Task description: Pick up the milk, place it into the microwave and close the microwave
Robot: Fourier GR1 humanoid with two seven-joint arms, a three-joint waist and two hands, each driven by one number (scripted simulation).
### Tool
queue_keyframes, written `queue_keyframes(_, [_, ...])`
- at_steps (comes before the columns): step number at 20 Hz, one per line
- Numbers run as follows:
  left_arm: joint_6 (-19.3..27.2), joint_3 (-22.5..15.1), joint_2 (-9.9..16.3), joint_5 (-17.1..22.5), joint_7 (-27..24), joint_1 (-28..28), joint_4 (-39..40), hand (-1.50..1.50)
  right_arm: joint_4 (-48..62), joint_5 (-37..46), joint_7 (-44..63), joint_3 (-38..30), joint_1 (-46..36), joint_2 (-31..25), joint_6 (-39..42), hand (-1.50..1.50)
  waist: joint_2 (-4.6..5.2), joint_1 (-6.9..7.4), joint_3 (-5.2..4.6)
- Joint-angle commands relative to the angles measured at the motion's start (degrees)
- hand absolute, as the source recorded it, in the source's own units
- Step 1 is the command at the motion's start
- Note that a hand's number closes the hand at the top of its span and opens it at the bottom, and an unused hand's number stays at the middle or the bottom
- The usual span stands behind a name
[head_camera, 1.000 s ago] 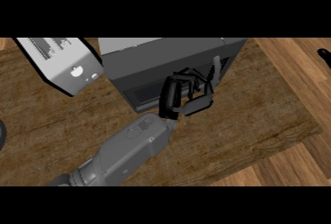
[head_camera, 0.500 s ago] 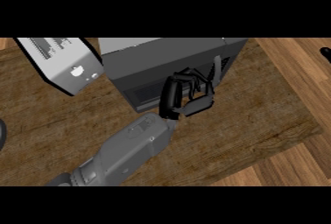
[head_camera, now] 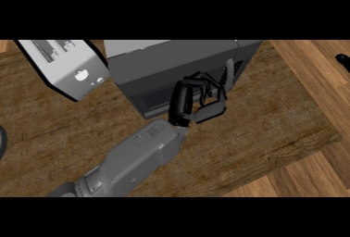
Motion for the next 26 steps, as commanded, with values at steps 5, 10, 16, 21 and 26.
queue_keyframes(5, [-0.74,2.29,0.03,2.02,0.76,-3.89,6.01,1.5,0.0,-2.0,0.77,-0.37,-0.23,-1.57,1.07,-1.5,0.95,-0.96,-0.12])
queue_keyframes(10, [-0.77,2.22,0.03,3.14,0.76,-4.72,6.28,1.5,-0.1,-2.9,1.35,0.22,0.0,-2.27,2.47,-1.5,0.94,-0.74,-0.04])
queue_keyframes(16, [0.8,-1.98,0.03,1.26,1.97,-5.23,9.47,1.5,-0.02,-6.26,1.2,0.74,-0.88,-2.01,3.77,-1.5,0.81,-0.36,0.23])
queue_keyframes(21, [3.56,-2.58,0.03,2.75,3.89,-4.1,11.33,1.5,-0.51,-8.08,1.95,1.13,-0.49,-3.62,5.65,-1.5,0.45,0.45,0.11])
queue_keyframes(26, [5.05,-2.96,0.03,4.04,3.71,-2.79,12.83,1.5,-1.53,-9.23,2.41,0.51,-0.15,-5.05,5.59,-1.5,-0.03,2.18,-0.12])
